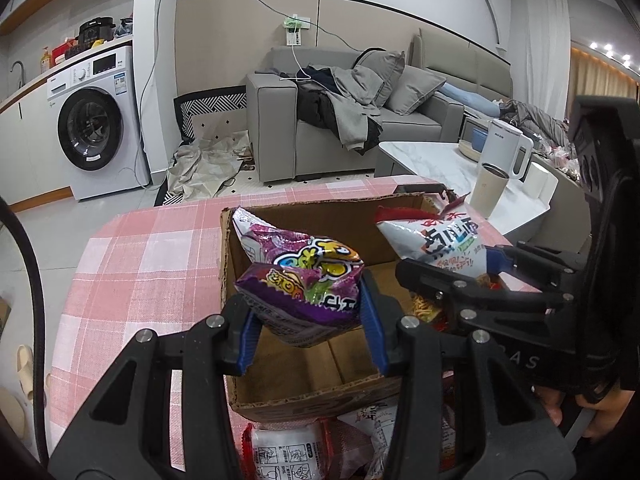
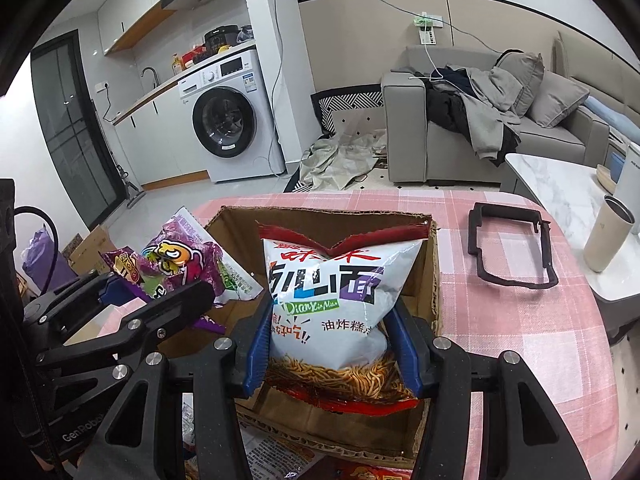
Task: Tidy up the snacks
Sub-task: 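Carry both bags over the cardboard box and open both tools to drop them, then withdraw both tools from the box back toward the snack pile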
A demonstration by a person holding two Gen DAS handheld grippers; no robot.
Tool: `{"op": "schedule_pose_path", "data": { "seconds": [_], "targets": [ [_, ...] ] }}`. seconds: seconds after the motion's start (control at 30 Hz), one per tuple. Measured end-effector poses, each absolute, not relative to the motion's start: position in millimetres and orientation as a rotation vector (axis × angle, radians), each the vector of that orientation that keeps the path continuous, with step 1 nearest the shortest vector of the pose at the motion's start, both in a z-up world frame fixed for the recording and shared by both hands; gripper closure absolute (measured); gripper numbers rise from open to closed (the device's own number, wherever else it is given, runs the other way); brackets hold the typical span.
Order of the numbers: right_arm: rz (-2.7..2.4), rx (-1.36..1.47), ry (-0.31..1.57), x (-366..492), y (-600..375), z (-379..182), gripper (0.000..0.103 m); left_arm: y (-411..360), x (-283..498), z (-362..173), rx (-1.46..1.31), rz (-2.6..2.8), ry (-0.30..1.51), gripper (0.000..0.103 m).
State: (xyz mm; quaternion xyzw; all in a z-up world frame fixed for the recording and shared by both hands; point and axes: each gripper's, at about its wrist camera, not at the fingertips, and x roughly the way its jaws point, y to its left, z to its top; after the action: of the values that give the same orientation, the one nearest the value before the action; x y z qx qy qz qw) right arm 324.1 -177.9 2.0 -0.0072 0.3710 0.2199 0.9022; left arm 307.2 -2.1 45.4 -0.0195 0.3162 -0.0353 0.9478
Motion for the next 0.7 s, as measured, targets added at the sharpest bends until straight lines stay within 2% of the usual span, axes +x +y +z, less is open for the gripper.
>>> {"op": "schedule_pose_path", "data": {
  "seconds": [0.37,0.47,0.57,0.63,0.7],
  "targets": [
    [0.492,-0.009,0.768,326.5,-185.2,1.0,0.048,-1.8,310.0,37.4,-0.023,-0.044,0.671,0.062],
    [0.501,-0.014,0.754,321.5,-188.4,3.1,0.043,-2.9,304.8,38.2,-0.017,-0.047,0.669,0.060],
    [0.502,-0.016,0.718,312.1,-192.9,10.4,0.037,-1.4,296.6,43.0,-0.021,-0.036,0.666,0.048],
    [0.499,-0.014,0.703,307.6,-198.4,15.5,0.030,1.1,289.5,46.8,-0.034,-0.019,0.661,0.030],
    [0.504,-0.003,0.689,301.1,-205.1,21.4,0.024,3.5,279.3,51.6,-0.048,-0.010,0.642,0.019]
  ]
}}
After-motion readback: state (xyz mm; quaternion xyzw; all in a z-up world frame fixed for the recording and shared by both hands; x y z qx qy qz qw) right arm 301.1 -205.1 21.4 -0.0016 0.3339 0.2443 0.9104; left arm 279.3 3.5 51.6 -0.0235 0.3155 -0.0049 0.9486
